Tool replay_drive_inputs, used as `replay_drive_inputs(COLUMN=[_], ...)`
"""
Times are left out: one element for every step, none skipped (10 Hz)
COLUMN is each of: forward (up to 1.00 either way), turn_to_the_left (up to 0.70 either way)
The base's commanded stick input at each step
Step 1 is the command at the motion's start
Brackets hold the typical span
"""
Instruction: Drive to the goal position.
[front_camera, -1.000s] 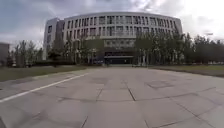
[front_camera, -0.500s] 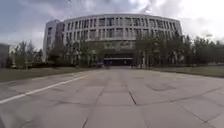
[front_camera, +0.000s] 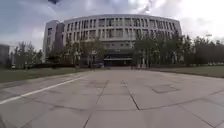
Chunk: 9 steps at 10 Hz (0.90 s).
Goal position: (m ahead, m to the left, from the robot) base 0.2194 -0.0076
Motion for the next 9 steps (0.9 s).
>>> replay_drive_inputs(forward=[0.27,0.26,0.26,0.27,0.27,0.27,0.16,0.04,0.00], turn_to_the_left=[0.00,0.00,0.00,0.00,0.00,0.00,0.00,0.00,0.00])
